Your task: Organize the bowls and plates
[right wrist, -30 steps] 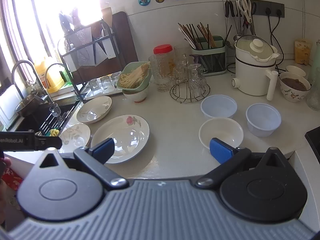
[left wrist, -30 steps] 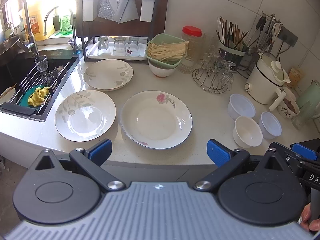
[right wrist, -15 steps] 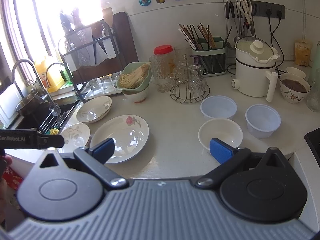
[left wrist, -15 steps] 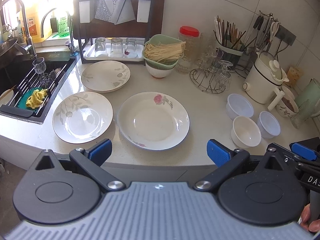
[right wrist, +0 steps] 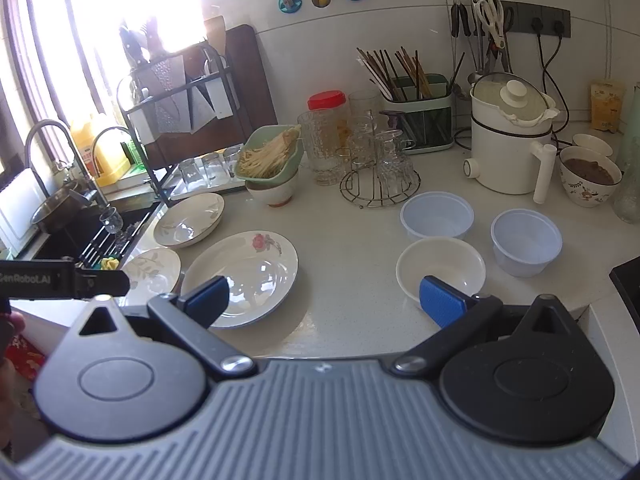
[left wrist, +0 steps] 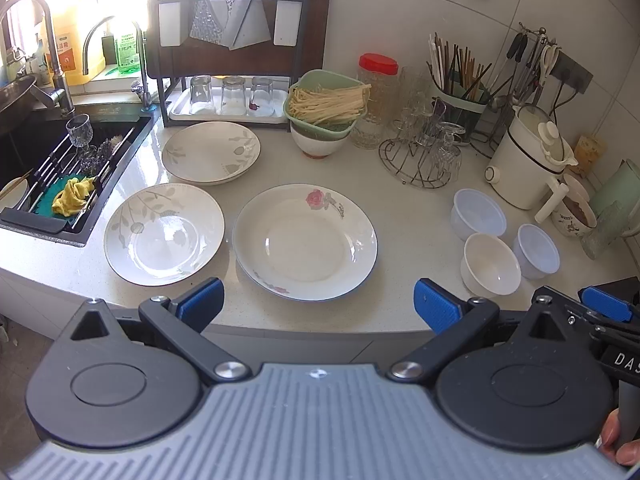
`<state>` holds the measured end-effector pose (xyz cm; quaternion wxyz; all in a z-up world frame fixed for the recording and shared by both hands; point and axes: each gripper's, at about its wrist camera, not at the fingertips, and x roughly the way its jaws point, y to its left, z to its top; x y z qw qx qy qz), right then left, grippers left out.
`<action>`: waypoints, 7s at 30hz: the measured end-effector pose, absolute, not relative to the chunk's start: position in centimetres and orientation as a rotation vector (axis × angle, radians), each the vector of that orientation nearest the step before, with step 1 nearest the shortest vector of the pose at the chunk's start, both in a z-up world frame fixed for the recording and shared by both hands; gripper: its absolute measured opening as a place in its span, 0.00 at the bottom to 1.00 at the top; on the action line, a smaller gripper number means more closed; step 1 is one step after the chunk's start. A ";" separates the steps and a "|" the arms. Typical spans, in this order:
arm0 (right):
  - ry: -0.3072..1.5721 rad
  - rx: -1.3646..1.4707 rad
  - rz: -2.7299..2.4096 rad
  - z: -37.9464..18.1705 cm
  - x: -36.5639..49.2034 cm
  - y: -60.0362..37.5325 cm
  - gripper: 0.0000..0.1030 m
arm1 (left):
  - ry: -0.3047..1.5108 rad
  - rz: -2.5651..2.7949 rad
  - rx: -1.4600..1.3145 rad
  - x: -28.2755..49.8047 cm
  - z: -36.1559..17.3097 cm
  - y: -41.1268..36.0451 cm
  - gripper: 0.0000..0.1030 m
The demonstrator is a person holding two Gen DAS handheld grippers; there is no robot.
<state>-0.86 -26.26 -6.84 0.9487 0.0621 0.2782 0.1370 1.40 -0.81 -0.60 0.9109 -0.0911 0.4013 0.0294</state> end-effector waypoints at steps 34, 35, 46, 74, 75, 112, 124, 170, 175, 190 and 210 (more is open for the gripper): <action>0.620 0.114 0.378 -6.8 -0.2 -24.1 1.00 | 0.865 0.133 -0.221 1.4 -0.1 1.5 0.99; 0.627 0.113 0.379 -6.9 -0.2 -23.9 1.00 | 0.870 0.135 -0.227 1.4 -0.3 1.8 0.99; 0.678 0.177 0.350 -8.5 0.0 -20.1 1.00 | 0.891 0.063 -0.225 2.9 -3.6 6.2 0.99; 0.766 0.234 0.275 -10.6 5.1 -3.1 0.97 | 0.951 -0.079 -0.112 12.2 -7.3 24.2 0.99; 0.765 0.230 0.270 -10.8 5.3 -2.2 0.97 | 0.961 -0.085 -0.116 12.6 -7.5 24.8 0.99; 0.916 0.417 -0.014 -21.5 12.1 6.9 0.19 | 1.116 -0.387 -0.323 23.0 -20.2 35.4 0.27; 0.920 0.435 0.025 -20.9 12.3 7.4 0.17 | 1.093 -0.390 -0.293 23.2 -19.0 36.4 0.27; 0.761 0.609 -0.029 -16.2 13.1 -10.4 0.17 | 1.236 -0.632 -0.275 31.9 -15.0 18.5 0.27; 0.777 0.591 -0.001 -17.9 14.2 -11.8 0.17 | 1.252 -0.593 -0.291 32.6 -16.4 16.9 0.27; 0.860 0.541 -0.021 -20.6 14.9 -11.8 0.17 | 1.250 -0.577 -0.157 32.2 -17.8 14.3 0.27; 0.906 0.420 -0.013 -19.9 16.2 -11.5 0.17 | 1.289 -0.469 -0.250 30.0 -18.0 14.9 0.31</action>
